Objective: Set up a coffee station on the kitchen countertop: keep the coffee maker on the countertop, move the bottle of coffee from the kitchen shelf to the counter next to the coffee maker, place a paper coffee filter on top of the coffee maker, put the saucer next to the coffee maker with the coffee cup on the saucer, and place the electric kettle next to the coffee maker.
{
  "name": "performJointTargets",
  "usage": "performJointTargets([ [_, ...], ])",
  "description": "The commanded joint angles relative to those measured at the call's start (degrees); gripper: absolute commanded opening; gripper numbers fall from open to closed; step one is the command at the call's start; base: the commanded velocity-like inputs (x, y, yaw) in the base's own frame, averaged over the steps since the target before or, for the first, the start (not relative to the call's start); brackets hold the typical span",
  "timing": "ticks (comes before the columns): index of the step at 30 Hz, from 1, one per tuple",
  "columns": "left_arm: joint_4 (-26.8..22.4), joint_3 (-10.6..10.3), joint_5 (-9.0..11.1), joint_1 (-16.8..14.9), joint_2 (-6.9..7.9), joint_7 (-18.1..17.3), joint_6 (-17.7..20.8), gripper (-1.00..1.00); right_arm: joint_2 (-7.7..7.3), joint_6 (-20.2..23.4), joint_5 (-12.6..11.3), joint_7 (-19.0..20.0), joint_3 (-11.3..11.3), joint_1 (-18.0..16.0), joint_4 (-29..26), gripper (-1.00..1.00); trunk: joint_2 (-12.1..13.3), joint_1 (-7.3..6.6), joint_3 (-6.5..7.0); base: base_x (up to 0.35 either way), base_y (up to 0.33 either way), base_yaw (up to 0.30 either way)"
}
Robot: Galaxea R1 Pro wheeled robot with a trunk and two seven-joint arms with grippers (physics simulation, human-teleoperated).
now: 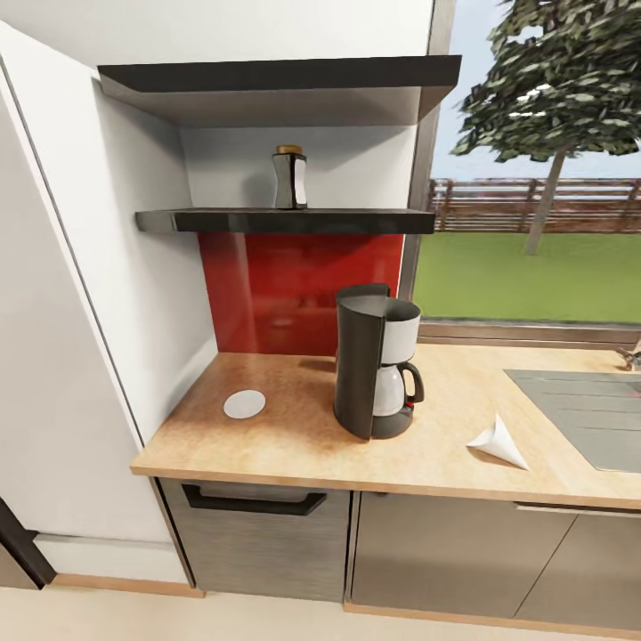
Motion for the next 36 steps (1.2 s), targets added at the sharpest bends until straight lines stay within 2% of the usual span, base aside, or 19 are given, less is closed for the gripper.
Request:
performJointTargets([
  [1,0.34,0.05,0.17,0.53,0.03,0.57,-0.15,1.0,0.19,-0.01,0.42,-0.05,-0.05,0.01,-0.18,1.0,-0.1,0.03,-0.1,0.0,0.0,0.0],
  [5,0.58,0.06,0.22,2.28,0.03,0.93,0.0,1.0,0.3,-0.07,0.27,-0.12,-0.08,0.01,-0.1,1.0,-0.1,0.03,-0.1,0.0,0.0,-0.037],
  [7,0.91,0.05,0.16,3.28,0.1,0.88,0.15,1.0,0.83,-0.03,0.18,-0.41,-0.04,0.01,-0.39,1.0,-0.1,0.03,-0.1,0.0,0.0,0.0],
  [10,0.9,0.05,0.11,3.33,0.2,0.86,0.09,1.0,1.7,-0.04,0.07,-0.52,-0.07,0.01,-3.34,1.0,-0.1,0.03,-0.1,0.0,0.0,0.0],
  [12,0.9,0.04,0.11,3.36,0.47,0.87,0.03,1.0,2.83,-0.02,0.08,-1.12,-0.14,0.01,-6.74,1.0,-0.1,0.03,-0.1,0.0,0.0,0.0],
  [15,0.83,0.04,0.11,3.37,0.81,0.87,-0.2,1.0,4.55,0.03,0.02,-4.77,-0.28,0.01,-12.0,1.0,-0.1,0.03,-0.1,0.0,0.0,0.0],
  [19,0.69,0.04,0.06,3.35,0.9,0.87,-0.42,1.0,6.8,0.08,-0.07,-12.21,-0.27,0.01,-16.64,1.0,-0.1,0.03,-0.1,0.0,0.0,0.0],
  [25,0.62,0.04,0.03,3.32,1.04,0.94,-0.48,1.0,10.05,0.06,-0.09,-19.03,-0.17,0.01,-24.73,1.0,-0.1,0.03,-0.1,0.0,0.052,0.0],
  [30,0.69,0.04,0.03,3.33,1.21,0.96,-0.49,1.0,10.99,0.1,-0.09,-23.07,-0.1,0.01,-32.02,1.0,-0.1,0.03,-0.1,0.0,0.225,0.0],
  [36,0.74,0.04,0.03,3.39,1.47,0.88,-0.49,1.0,10.99,0.47,-0.09,-25.74,-0.08,0.01,-42.66,1.0,-0.1,0.03,-0.1,0.0,0.067,0.0],
])
